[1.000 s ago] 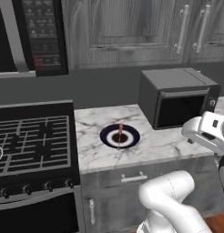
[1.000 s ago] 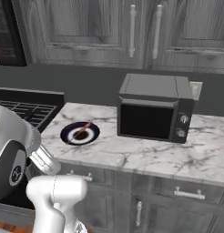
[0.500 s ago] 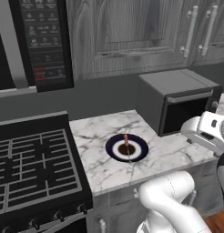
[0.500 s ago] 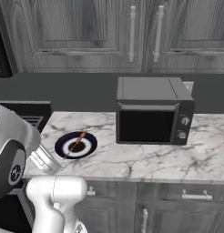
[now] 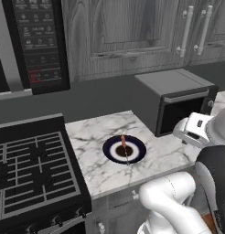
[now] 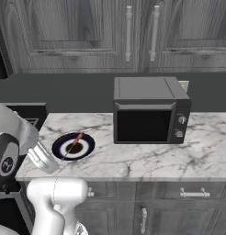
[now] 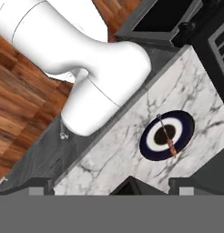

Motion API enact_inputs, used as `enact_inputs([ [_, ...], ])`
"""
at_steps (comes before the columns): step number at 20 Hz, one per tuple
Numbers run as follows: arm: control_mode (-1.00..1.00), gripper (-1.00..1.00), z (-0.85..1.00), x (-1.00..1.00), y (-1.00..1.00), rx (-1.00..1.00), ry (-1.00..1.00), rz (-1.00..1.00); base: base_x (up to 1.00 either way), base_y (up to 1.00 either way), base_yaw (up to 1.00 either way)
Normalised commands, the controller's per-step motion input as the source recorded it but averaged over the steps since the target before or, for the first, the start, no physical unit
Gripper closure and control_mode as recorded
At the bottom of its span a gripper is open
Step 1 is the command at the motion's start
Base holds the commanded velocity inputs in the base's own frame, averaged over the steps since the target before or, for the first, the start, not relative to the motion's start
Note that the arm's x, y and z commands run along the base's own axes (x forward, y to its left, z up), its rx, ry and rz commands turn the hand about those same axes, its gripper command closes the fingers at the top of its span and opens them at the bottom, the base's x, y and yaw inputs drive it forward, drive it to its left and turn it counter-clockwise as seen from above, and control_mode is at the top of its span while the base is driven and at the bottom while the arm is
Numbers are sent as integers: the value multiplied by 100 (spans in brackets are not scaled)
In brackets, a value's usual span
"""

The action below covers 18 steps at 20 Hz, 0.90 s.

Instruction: Place the cold items (tomato and lemon wedge) from the fridge in one tupperware on the dining counter. Place the warm items (hot dog and kebab skewer) in the stove area in another tupperware.

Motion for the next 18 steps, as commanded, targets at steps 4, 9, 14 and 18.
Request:
enact_inputs([
  [4,-100,-100,-48,96,9,-11,20,18,0,0,0],
  [9,-100,-100,-55,79,0,-6,6,39,0,0,0],
  [14,-100,-100,-71,69,27,0,-32,57,0,0,0],
  [18,-100,-100,-28,84,34,7,-14,47,0,0,0],
])
